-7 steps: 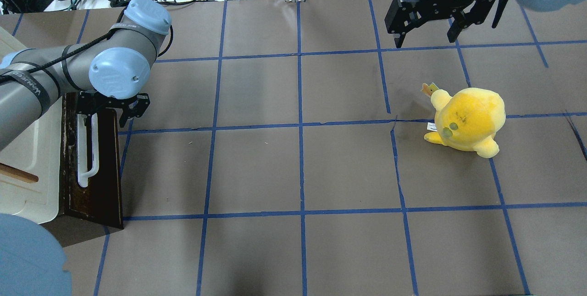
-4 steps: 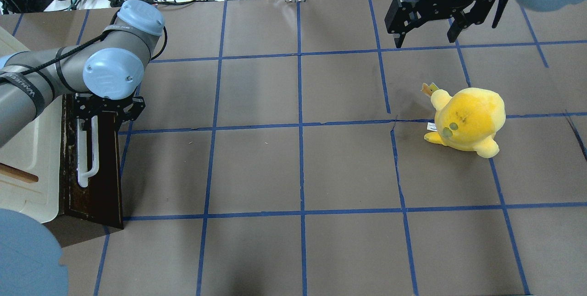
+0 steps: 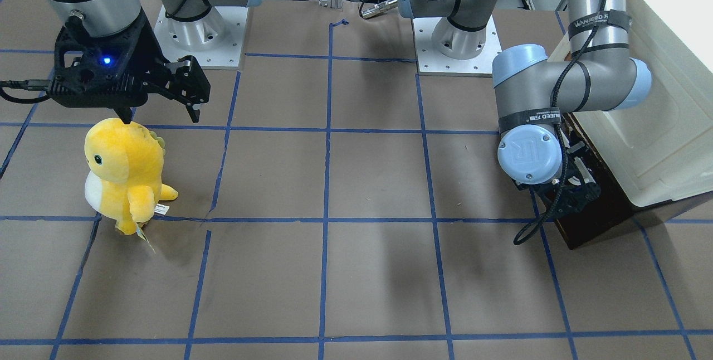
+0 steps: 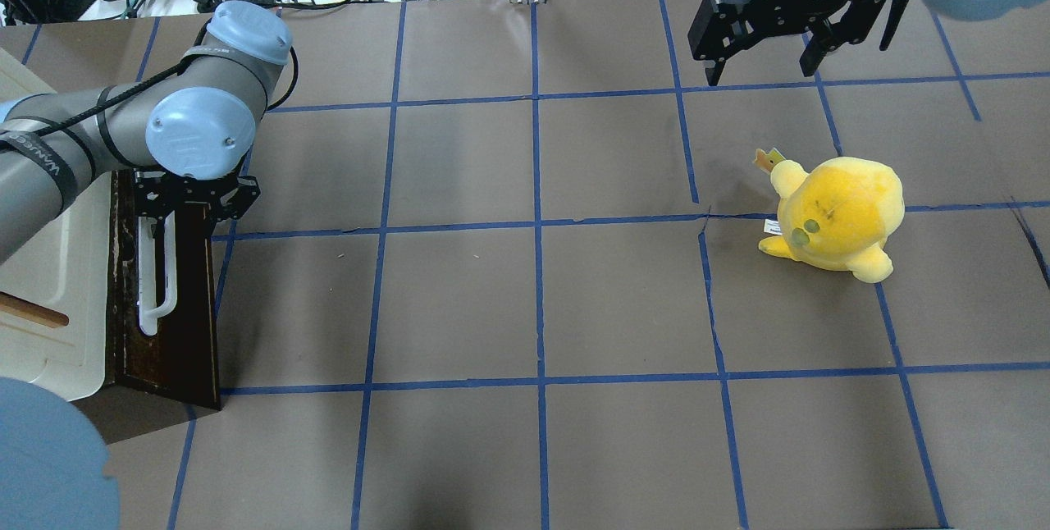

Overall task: Pull drawer sideways
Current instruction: 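Lower the left gripper around the white handle and close on it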

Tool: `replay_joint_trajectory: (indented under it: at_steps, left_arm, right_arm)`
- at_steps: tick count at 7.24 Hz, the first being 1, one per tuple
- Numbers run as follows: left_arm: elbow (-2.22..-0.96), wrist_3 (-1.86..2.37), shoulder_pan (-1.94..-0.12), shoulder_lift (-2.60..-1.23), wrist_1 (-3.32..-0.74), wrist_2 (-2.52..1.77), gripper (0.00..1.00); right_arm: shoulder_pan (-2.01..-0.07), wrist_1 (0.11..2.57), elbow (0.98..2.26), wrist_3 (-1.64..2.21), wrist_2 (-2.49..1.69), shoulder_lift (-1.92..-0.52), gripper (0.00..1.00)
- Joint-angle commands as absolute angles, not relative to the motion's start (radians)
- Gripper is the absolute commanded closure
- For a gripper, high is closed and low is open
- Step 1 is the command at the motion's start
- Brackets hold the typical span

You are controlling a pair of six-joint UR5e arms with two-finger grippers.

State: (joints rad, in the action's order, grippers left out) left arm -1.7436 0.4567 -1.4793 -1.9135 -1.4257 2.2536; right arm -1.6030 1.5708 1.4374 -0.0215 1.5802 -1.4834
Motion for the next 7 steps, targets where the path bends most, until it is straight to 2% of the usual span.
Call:
replay_joint_trajectory:
  at_steps: [1,3,4,6,7]
  left_arm:
    - [-1.744,0.453,-1.479,-1.907,-1.439,2.253,0.46]
    - [-1.744,0.453,-1.479,-1.908,-1.443,2.253,0.46]
    - [-1.746,0.453,-1.479,-1.908,-1.447,2.253,0.5]
    - [-1.758,0.457,-1.479,-1.898,-1.46,2.253,0.6]
    - [-1.758,0.465,-1.477,-1.898,-1.462,2.252,0.69]
  right_arm:
    - [-1.603,1.571,1.437,-0.021,1.58,-1.483,0.0]
    - [-1.603,1.571,1.437,-0.021,1.582,-1.483,0.0]
    - [-1.603,1.571,1.437,-0.021,1.582,-1.483,0.0]
    - [-1.603,1.571,1.437,-0.021,1.58,-1.483,0.0]
    - [-1.603,1.571,1.437,-0.021,1.58,-1.483,0.0]
